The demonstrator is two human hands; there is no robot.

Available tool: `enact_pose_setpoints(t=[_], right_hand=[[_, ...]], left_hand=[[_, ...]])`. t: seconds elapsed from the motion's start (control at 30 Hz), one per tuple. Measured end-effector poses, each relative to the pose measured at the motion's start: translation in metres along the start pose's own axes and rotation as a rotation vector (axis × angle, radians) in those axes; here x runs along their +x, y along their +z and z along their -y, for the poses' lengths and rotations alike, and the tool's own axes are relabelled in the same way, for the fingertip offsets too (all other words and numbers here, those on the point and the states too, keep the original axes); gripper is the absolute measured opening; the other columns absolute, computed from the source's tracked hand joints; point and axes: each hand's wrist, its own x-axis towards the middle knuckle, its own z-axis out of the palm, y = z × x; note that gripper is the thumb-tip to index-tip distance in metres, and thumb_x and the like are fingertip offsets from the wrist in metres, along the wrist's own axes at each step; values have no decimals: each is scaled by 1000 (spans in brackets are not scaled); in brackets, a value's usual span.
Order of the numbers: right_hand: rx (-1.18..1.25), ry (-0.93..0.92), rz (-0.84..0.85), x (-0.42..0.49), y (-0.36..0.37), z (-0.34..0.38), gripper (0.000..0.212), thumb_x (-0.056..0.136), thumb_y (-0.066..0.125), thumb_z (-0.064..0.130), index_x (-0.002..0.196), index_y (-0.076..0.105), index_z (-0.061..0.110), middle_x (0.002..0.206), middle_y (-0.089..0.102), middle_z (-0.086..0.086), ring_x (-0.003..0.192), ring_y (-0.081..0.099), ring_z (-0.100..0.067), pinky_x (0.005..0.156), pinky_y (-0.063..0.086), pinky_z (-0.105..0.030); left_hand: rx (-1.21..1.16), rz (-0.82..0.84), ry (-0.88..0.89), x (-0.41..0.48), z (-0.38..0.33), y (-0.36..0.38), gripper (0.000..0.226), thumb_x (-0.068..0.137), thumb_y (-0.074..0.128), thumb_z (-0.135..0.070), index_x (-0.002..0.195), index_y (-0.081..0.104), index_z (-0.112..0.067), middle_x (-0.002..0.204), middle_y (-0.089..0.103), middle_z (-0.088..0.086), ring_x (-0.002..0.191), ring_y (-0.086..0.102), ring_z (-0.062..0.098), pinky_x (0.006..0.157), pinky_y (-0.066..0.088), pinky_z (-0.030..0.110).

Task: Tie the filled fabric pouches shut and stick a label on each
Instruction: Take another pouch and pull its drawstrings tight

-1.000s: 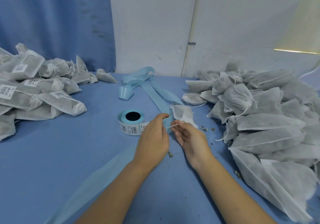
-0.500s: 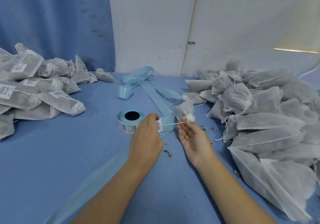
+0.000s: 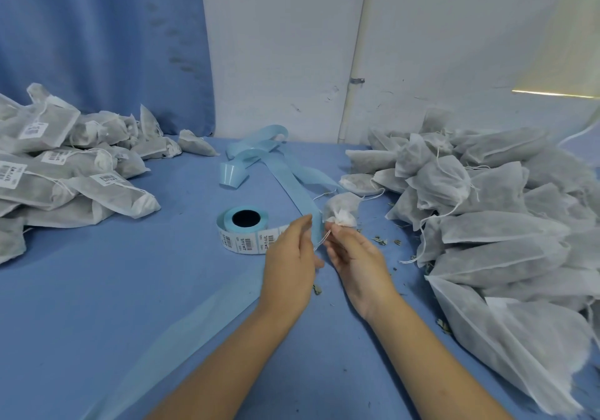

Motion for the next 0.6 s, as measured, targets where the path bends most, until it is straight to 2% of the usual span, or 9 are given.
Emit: enact_pose_setpoints(t=[0.07,0.13,0.2,0.27,0.37,0.5,0.6], right_hand=[[-69,-19,-7,-1,1,0,11,90,62,13,87,72,9,65,59,4,61,51,-6,62,44,-19],[-133,-31,4,-2,2,-1,11,89,63,13,87,73,9,58,55,7,53,48,-3,58,43,-19],[-187,-38,14,-3,3,-2,14,91,61,12,89,75,10,59,55,6,50,45,-2,54,42,-16],[-214,-29,15,-4,3,-2,16,91,60,10,87,76,11,66,57,1,52,42,-4,56,39,-15],[-186,-15,32,-4,3,0,19,90,59,5,78,73,10,64,60,1,54,45,-6,52,38,-14],[-182,-10,61,-5,4,2,20,89,60,3,76,73,10,61,62,1,55,49,-6,52,38,-15],[-175,-3,88,-5,2,2,26,89,61,4,69,76,14,62,63,2,55,52,-4,53,40,-14]], left_hand=[[-91,82,-89,-2,-1,4,29,101,41,-17,125,57,-21,85,67,-11,65,66,7,61,57,35],[-103,96,-105,-3,-1,6,28,100,43,-16,122,60,-17,82,68,-11,78,69,17,68,58,41],[-57,65,-55,-2,0,6,26,99,49,-18,121,60,-16,77,67,-8,71,66,11,63,56,29],[26,21,22,0,3,3,23,97,53,-20,119,59,-18,63,59,-14,57,55,-1,55,43,12],[77,21,78,2,6,-1,22,96,53,-16,117,61,-20,48,48,-20,49,46,-3,54,37,10],[98,0,93,3,9,-3,24,96,52,-11,115,64,-21,48,43,-13,48,42,0,51,35,13],[74,10,107,2,10,-4,26,96,50,-9,114,64,-23,50,49,-20,51,46,-4,53,35,10]])
